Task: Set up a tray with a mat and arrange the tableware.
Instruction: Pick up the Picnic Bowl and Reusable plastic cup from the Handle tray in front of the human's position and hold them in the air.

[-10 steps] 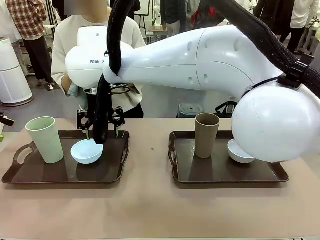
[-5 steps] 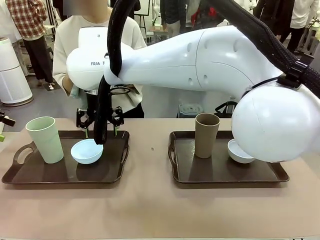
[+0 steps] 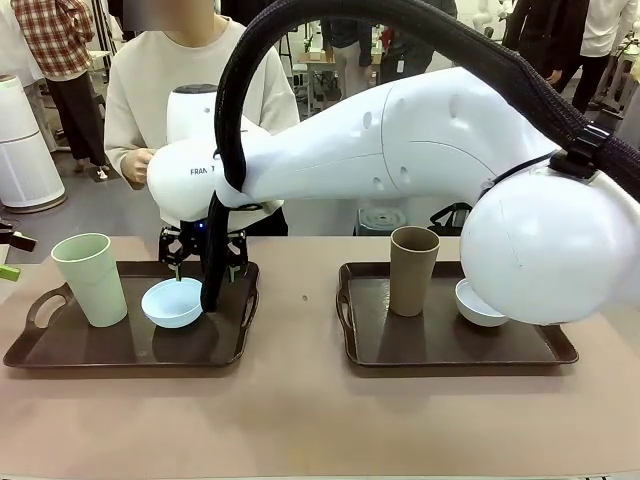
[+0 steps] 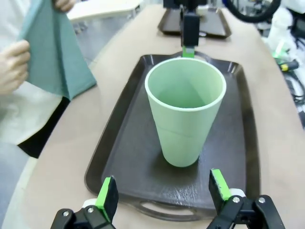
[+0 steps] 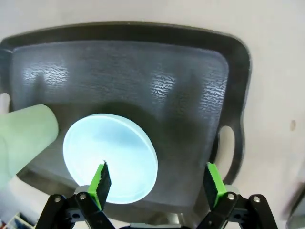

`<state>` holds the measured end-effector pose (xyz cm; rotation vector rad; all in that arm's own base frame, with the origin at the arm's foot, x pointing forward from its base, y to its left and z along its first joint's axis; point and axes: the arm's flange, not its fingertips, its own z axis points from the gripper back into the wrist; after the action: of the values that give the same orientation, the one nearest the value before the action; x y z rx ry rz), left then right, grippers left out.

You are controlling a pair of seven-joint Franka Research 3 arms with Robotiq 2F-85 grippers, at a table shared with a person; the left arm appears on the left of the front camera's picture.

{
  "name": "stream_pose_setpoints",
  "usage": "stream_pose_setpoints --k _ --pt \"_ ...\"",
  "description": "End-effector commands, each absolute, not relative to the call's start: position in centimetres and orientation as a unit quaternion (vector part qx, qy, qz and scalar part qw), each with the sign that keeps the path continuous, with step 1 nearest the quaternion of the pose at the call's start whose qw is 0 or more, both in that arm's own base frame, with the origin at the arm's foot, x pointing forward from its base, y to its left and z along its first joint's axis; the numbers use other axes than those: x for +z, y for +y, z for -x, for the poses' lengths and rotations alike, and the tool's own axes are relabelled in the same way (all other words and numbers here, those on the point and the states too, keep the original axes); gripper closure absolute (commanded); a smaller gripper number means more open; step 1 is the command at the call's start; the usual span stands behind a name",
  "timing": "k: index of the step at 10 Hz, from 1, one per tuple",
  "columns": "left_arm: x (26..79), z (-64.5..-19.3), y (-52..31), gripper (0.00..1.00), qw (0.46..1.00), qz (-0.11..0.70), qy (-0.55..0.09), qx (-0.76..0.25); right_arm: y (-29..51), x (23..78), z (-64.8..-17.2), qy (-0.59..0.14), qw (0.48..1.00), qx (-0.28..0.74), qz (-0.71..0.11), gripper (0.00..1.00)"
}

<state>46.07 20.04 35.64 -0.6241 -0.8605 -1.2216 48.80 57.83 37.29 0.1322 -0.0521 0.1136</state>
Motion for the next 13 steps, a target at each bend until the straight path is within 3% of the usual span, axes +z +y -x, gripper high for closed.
stream_pose_setpoints --k 1,13 --pt "34.2 -46.5 19.8 0.0 0.674 0.274 -0.421 -0.542 57.8 36.8 -47.6 -0.036 0.996 0.054 -0.057 0.0" --pt "31.4 -49.8 16.9 0.0 0.656 0.318 -0.423 -0.539 58.5 33.7 -47.5 -0.002 0.995 0.071 -0.068 0.0"
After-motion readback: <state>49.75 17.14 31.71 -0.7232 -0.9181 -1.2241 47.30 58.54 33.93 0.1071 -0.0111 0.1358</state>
